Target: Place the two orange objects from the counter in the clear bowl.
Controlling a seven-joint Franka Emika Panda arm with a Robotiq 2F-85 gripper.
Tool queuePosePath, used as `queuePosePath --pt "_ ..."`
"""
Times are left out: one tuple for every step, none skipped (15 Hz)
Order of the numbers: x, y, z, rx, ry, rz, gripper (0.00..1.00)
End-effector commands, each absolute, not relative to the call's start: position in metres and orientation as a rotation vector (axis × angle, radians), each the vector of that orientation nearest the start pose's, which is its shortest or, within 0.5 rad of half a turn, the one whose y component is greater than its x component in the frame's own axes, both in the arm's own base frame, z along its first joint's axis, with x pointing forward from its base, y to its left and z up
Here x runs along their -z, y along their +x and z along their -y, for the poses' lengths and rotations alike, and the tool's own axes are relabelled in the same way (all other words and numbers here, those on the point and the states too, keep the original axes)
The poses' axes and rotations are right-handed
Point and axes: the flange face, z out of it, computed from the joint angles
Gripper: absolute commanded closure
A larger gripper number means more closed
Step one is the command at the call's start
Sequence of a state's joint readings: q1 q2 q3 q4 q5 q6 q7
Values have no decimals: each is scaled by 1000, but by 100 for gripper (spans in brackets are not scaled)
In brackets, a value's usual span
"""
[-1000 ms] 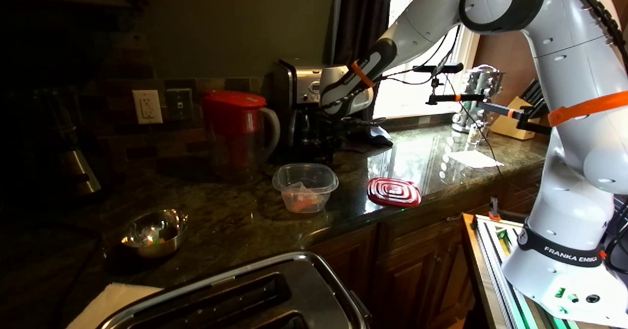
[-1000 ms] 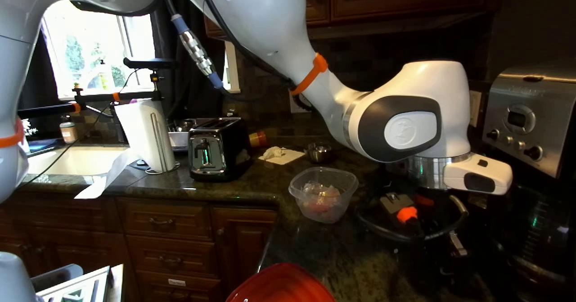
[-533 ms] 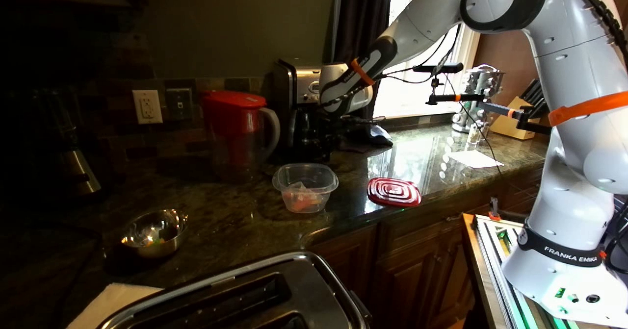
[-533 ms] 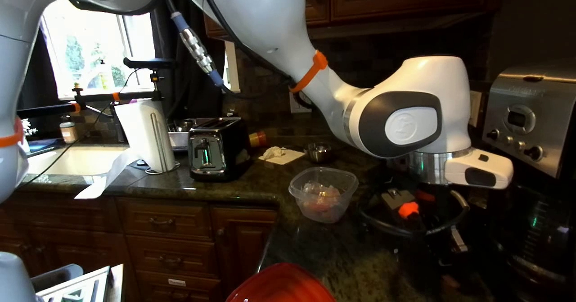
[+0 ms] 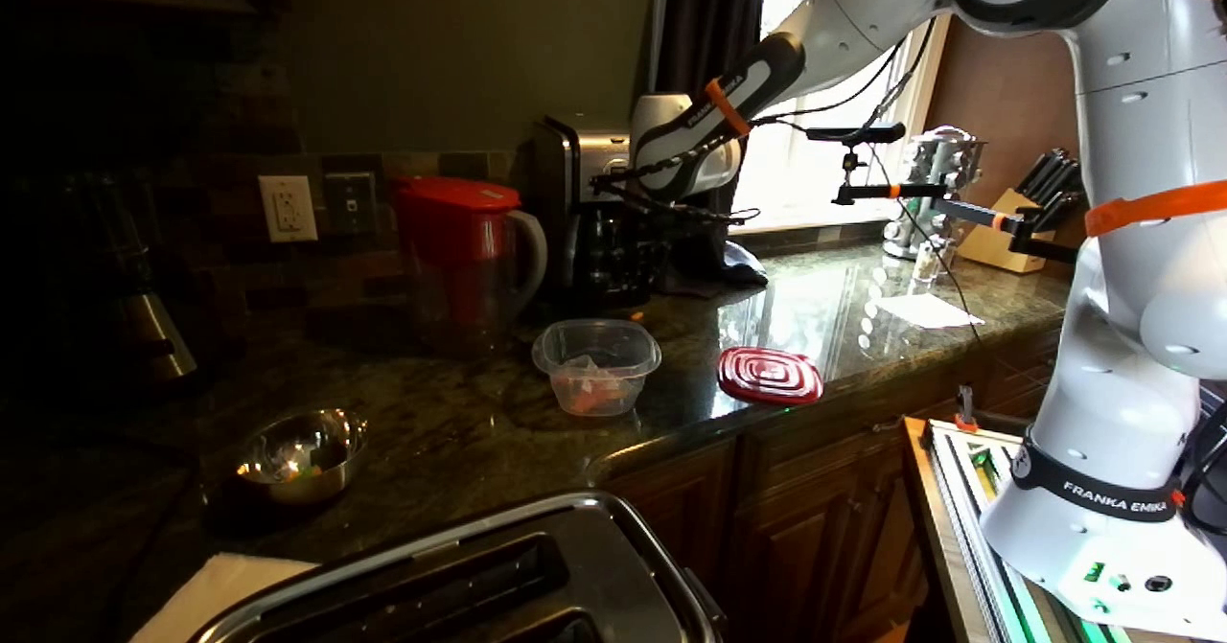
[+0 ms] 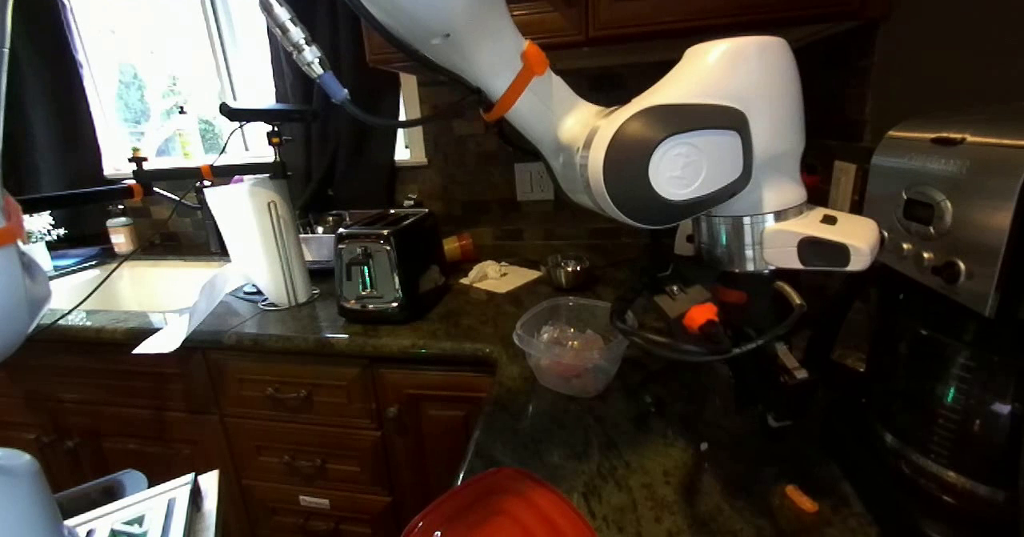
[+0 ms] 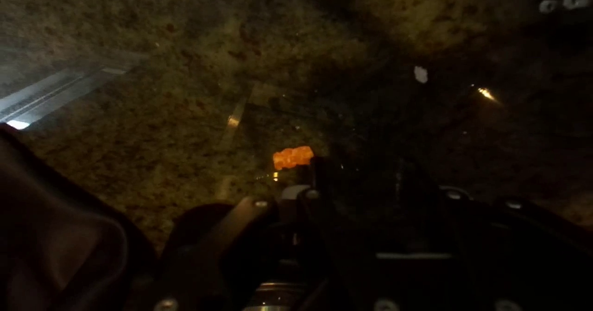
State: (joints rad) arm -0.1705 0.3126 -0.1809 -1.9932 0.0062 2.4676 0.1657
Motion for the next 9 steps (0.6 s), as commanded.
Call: queuePosePath --pt "-314 579 222 222 -3061 -878 23" --pt "-311 579 226 220 -3056 -900 16" --pt "-308 579 231 220 -3052 -917 9" --pt "-304 579 235 215 -3045 -928 2" --pt "-301 580 238 205 -3039 -939 0" --pt "-296 579 241 191 -3032 -949 0" --pt "-292 580 243 188 -3026 -951 0" --pt "-289 580 244 185 -3023 -960 0" --pt "-286 581 245 180 -3018 -965 0"
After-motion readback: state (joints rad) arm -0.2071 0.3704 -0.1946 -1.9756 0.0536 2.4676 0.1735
